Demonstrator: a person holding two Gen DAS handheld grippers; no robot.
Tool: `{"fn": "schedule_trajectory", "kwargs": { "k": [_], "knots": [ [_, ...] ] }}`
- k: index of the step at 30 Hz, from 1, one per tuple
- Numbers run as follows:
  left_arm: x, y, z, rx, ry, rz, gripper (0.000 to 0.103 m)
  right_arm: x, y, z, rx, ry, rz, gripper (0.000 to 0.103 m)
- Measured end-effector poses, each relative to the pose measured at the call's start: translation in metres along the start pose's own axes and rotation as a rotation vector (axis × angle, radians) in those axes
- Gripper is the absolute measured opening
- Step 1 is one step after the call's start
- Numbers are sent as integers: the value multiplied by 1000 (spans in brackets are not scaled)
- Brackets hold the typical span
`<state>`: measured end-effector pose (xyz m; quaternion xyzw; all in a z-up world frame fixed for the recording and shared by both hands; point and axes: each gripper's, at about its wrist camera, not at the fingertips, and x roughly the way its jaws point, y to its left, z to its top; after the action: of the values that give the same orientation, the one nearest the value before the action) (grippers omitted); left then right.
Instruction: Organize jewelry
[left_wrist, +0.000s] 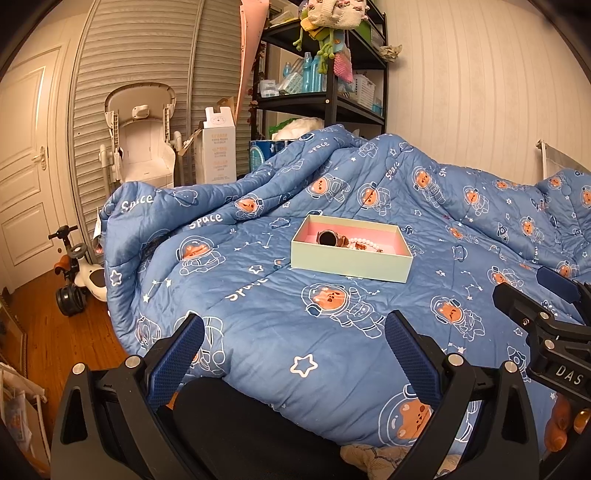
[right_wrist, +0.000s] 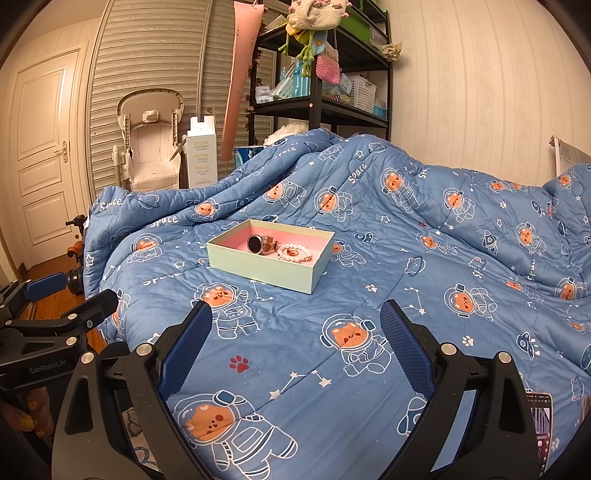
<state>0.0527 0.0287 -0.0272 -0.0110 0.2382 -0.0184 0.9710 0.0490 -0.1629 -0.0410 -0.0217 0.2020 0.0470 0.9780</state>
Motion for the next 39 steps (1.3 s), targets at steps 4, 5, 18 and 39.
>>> {"fn": "schedule_trajectory", "kwargs": {
  "k": [4,5,18,39],
  "knots": [
    [0,-1,0,4,-6,10,96,0,0,0,0,0,0,91],
    [0,0,0,3,-3,12,96,0,0,0,0,0,0,91],
    [1,1,0,-6,5,12,96,0,0,0,0,0,0,91],
    [0,0,4,-1,0,5,96,0,0,0,-3,-2,-1,91]
  ]
}}
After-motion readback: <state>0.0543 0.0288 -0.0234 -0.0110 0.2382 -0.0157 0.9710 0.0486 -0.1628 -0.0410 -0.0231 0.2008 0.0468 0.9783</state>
